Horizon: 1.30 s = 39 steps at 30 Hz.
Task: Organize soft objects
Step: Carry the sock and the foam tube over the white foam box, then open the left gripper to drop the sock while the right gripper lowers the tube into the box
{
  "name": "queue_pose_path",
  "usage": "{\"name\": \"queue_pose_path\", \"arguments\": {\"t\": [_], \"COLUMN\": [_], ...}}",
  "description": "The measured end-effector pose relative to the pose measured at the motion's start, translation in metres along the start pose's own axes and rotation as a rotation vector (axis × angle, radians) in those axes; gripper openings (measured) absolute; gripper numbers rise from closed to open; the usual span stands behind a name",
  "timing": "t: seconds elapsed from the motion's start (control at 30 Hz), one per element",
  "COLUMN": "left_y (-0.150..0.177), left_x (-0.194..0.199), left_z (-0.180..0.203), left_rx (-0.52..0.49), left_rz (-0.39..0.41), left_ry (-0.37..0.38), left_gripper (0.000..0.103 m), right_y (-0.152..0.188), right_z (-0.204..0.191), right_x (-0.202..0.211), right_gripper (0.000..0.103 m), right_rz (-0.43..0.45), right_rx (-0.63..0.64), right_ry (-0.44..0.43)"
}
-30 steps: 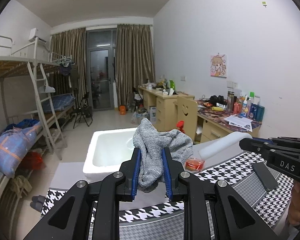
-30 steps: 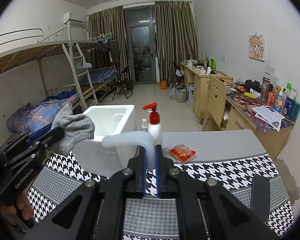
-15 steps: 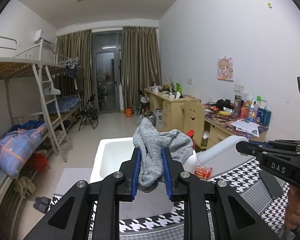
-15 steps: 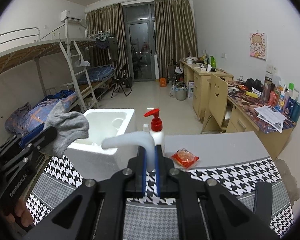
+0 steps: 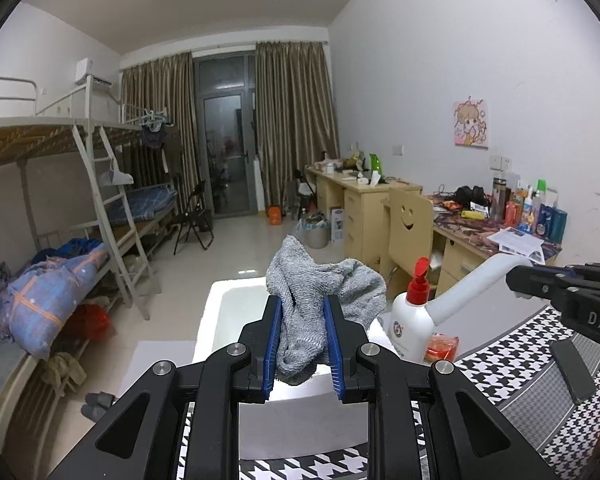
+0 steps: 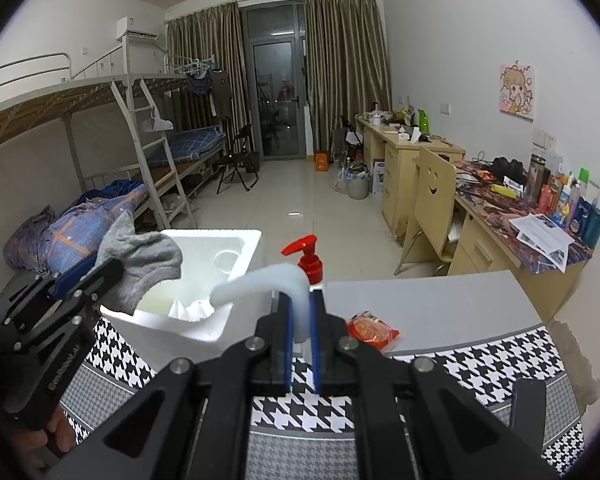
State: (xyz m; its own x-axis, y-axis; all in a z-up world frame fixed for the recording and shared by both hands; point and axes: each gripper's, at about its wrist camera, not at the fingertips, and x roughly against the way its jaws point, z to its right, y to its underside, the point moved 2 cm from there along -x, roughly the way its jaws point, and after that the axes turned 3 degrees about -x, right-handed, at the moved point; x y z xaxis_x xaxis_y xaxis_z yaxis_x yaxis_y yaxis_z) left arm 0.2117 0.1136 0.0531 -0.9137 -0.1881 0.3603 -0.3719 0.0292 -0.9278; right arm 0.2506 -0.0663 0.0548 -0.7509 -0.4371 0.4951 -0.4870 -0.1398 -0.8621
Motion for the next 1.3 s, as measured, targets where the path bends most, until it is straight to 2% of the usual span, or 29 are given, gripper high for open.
{"name": "queue_pose_path", "arguments": {"t": [0.83, 0.93, 1.0, 1.07, 1.1, 1.17, 1.27, 1.3], "left_y": [0.001, 0.002, 0.003, 0.006, 0.008, 0.008, 0.006, 0.006], "left_x": [-0.040, -0.048, -0.054, -0.058, -0.058, -0.055, -0.048, -0.045], "left_z": [-0.011, -0.013, -0.012, -0.013, -0.014, -0.018, -0.026, -0.029], "left_rx": [0.031, 0.029, 0.026, 0.026, 0.029, 0.028, 0.029, 0.033], "left_rz": [-0.061, -0.075, -0.091, -0.110, -0.113, -0.099, -0.068, -0.055], "left_ry": [-0.022, -0.022, -0.028, -0.022, -0.023, -0.037, -0.093, -0.101], "left_gripper": [0.023, 0.025, 0.032, 0.056, 0.063, 0.083, 0.101, 0.101], "right_y": [-0.016, -0.017, -0.017, -0.017, -0.017, -0.017, -0.018, -0.018], "right_z": [-0.026, -0.029, -0.029, -0.031, -0.032, -0.033, -0.036, -0.037], "right_x": [-0.029, -0.033, -0.035, -0.037, -0.039, -0.041, -0.045, -0.046], "right_gripper": [0.010, 0.010, 0.010, 0.010, 0.010, 0.010, 0.010, 0.010], "right_rz": [-0.020, -0.023, -0.025, -0.030, -0.031, -0.034, -0.039, -0.039], "right_rx": [0.035, 0.034, 0.034, 0.035, 0.036, 0.037, 0.037, 0.038], "right_ry": [-0.016, -0.020, -0.019, -0.019, -0.018, -0.019, -0.025, -0.027]}}
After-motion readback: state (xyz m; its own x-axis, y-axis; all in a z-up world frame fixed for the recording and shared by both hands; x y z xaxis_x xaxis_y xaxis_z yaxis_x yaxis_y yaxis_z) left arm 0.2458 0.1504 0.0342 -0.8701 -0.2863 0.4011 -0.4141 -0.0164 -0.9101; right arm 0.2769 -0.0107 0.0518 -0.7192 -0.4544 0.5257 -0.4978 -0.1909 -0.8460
